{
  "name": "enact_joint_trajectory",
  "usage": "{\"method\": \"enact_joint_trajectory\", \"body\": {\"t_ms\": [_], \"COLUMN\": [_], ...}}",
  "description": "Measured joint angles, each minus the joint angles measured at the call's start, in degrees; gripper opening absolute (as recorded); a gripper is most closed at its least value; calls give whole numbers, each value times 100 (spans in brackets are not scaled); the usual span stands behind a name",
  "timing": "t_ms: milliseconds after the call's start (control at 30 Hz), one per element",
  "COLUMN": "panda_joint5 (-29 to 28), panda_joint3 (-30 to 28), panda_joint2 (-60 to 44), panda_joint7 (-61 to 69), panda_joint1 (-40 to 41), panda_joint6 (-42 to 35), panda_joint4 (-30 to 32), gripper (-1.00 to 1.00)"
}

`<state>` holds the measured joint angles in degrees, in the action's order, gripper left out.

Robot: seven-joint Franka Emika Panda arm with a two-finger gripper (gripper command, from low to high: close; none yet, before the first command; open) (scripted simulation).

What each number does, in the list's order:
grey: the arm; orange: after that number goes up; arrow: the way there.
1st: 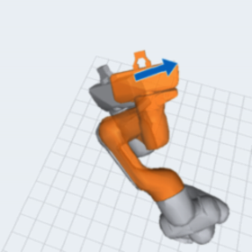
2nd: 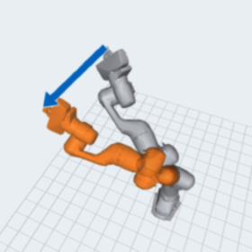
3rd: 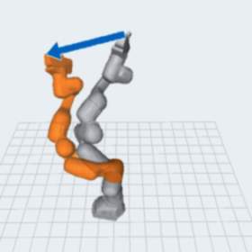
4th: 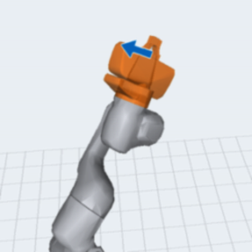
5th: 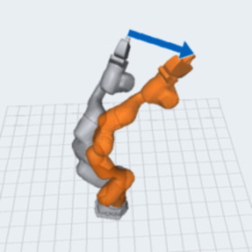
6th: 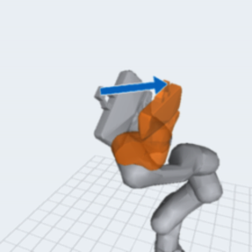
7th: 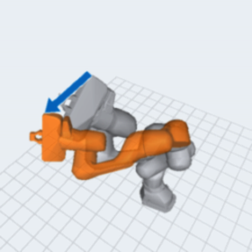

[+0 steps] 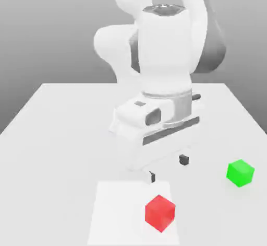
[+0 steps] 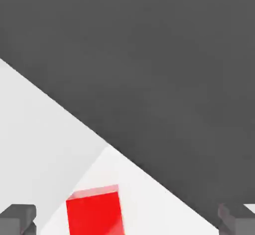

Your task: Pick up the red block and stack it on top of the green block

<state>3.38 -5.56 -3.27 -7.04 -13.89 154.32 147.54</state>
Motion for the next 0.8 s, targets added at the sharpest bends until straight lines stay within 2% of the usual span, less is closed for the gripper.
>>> {"method": "enact_joint_trajectory", "body": {"t_ms": [67, 233, 267, 500, 667, 800], "panda_joint5": [-97, 80, 104, 86, -141, -42], "panda_joint3": [10, 188, 216, 217, 94, 350], "panda_joint2": [-402, -1433, -1546, -1526, -616, -315], "panda_joint7": [169, 384, 402, 390, 221, -70], "panda_joint1": [-3, 128, 150, 154, 80, -197], "panda_joint6": [230, 1064, 1158, 1132, 366, 141], "panda_joint4": [89, -17, -33, -30, 110, 198], "gripper": [0, 0, -100, -100, -100, -100]}}
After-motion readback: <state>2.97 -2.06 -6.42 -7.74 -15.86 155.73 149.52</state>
